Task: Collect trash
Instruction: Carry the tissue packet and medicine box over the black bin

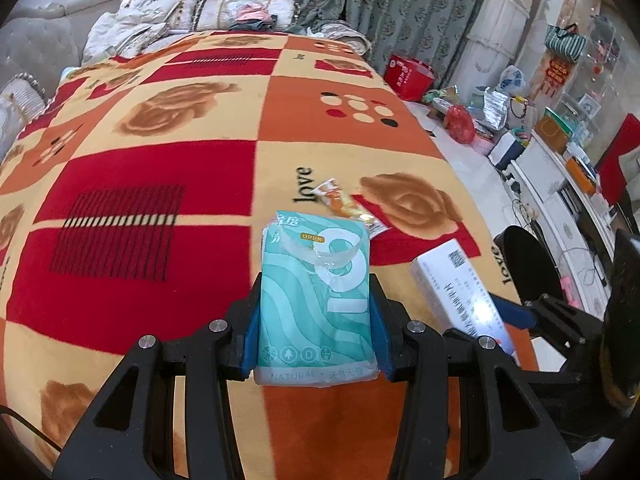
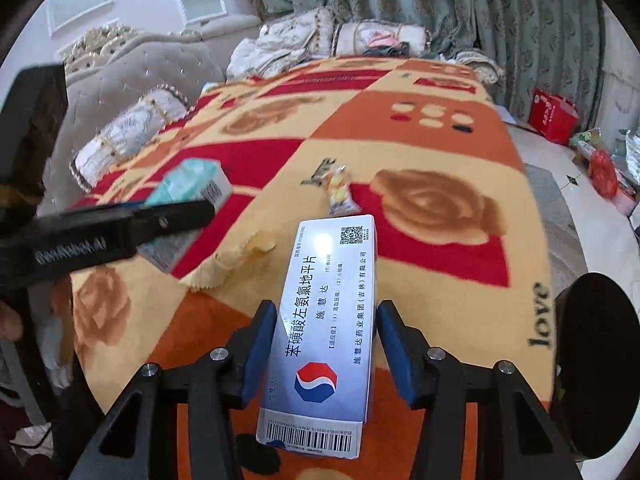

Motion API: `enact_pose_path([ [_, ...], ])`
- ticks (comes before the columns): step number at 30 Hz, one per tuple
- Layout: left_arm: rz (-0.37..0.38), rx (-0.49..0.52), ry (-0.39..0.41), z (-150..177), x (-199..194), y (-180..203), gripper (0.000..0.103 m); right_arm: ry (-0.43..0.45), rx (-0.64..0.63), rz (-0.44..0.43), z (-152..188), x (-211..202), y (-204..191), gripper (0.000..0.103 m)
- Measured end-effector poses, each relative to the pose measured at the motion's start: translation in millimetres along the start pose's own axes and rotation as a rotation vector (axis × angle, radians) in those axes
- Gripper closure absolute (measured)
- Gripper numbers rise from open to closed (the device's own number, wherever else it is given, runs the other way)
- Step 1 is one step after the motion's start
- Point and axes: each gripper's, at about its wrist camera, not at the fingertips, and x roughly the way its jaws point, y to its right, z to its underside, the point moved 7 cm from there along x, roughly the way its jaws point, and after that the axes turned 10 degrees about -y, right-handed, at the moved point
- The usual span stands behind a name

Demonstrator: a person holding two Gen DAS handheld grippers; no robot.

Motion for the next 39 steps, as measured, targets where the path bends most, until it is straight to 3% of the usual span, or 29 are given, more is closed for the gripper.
enact_pose_path([
  [10,0.027,0.077,0.005,-12,9,49,0.060,0.064,0.057,0.052,2,-35,38,0.053],
  [29,0.093,0.221,-0.029,-23,43,151,0.060,0.076,0.242,0.153,37,-65,140,0.052],
  [39,0.116,0.260,-0.049,-26,60,184,0.060,0.080,0.315,0.180,56,-75,178,0.053],
])
